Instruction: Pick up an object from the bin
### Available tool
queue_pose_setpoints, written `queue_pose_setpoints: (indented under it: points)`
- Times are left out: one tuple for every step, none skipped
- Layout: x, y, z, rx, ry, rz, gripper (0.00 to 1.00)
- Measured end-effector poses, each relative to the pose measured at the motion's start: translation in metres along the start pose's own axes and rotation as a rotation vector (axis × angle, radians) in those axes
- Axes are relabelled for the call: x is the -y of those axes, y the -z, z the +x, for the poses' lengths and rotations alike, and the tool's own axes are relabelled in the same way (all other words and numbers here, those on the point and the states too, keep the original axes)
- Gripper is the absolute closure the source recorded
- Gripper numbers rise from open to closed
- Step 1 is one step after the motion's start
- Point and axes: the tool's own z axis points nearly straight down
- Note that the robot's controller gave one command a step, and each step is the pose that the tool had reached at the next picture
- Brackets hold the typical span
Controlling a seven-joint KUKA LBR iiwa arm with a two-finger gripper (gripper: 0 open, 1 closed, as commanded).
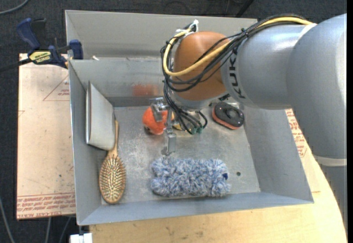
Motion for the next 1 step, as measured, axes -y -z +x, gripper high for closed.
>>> queue_pose_setpoints:
  points:
    - [-0.0055,0.0165,0.0144,-0.017,-0.007,0.002,1.00]
